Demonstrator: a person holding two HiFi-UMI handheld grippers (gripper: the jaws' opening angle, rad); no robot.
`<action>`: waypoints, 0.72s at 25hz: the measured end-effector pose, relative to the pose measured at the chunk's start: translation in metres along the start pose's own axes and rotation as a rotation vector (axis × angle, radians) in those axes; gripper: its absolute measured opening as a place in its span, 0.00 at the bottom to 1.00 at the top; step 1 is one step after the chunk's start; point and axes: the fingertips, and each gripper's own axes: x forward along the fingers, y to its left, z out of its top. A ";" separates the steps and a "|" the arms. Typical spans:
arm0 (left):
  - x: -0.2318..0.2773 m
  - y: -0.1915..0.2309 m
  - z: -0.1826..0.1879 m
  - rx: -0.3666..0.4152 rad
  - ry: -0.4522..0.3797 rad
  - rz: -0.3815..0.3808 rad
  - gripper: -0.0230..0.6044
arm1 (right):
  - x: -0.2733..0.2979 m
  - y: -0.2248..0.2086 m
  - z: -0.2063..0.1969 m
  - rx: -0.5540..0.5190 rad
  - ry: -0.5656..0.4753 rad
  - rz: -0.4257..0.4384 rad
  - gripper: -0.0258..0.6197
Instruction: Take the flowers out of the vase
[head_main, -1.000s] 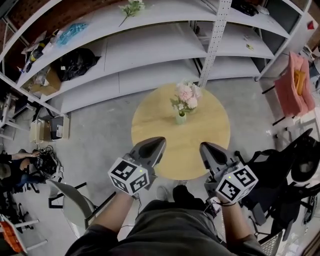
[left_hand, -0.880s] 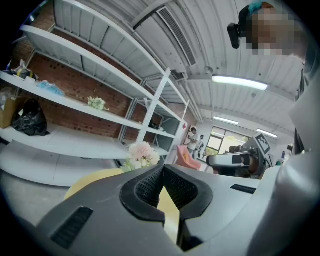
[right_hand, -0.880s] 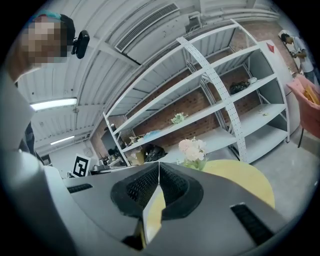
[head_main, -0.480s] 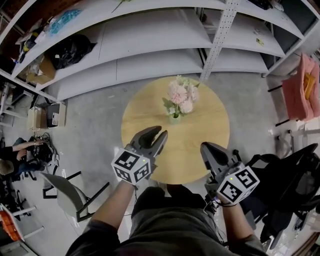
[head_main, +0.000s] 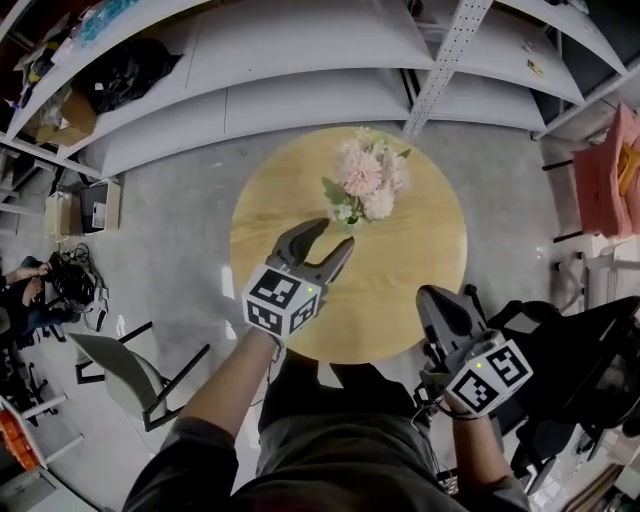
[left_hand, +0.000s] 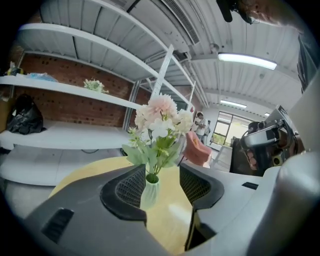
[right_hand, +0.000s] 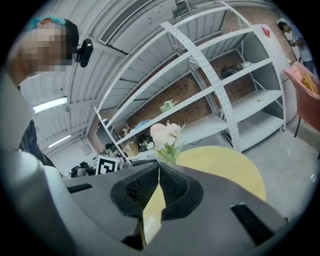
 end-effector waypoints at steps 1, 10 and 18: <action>0.004 0.002 -0.004 0.000 0.006 -0.001 0.37 | 0.001 -0.001 -0.004 0.005 0.004 -0.001 0.06; 0.033 0.017 -0.021 0.034 0.057 -0.019 0.44 | 0.011 -0.010 -0.024 0.029 0.038 -0.030 0.06; 0.051 0.021 -0.028 0.092 0.094 -0.029 0.46 | 0.015 -0.016 -0.038 0.048 0.064 -0.046 0.06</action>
